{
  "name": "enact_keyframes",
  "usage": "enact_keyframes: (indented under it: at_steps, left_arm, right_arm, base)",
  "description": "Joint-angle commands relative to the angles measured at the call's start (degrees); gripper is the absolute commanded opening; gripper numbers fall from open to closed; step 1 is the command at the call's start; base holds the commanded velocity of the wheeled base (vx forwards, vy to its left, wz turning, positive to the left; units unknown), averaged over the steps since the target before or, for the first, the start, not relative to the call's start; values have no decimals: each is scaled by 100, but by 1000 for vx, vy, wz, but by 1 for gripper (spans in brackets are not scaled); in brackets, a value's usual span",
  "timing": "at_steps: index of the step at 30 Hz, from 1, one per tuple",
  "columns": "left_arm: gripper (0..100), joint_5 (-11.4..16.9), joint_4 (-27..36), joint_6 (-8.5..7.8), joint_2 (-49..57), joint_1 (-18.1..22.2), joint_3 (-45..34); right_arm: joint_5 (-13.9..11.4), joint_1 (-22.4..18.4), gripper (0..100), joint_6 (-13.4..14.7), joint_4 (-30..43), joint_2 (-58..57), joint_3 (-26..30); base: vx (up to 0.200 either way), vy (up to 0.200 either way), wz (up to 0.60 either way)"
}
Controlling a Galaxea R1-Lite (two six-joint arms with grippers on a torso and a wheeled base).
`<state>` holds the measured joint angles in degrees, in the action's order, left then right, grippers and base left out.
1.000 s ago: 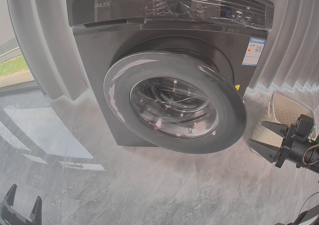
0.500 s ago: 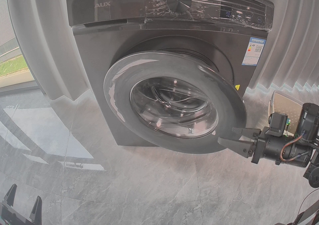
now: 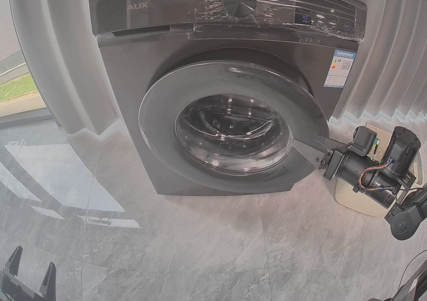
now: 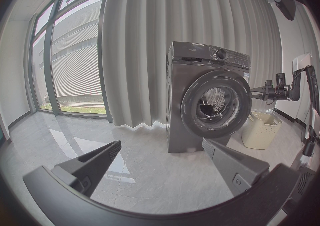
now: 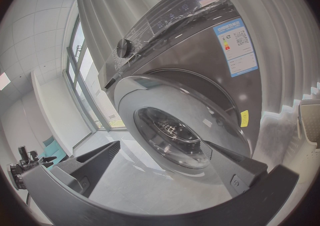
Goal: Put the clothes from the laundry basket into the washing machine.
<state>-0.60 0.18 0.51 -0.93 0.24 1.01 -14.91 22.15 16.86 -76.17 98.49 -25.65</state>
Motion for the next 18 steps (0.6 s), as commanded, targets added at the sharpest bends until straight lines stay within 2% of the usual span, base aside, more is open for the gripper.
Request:
enact_keyframes:
  at_steps: [1,10,18]
  left_arm:
    - [100,-2,-1,2,93,2,-101]
    - [100,-2,-1,2,93,2,-101]
    - [100,-2,-1,2,93,2,-101]
  right_arm:
    - [50,9,100,-7,-65,162,60]
    - [50,114,100,-78,-188,171,209]
    - [58,140,100,-227,-188,162,236]
  base:
    - [0,0,0]
    - [0,0,0]
    - [0,-200,0]
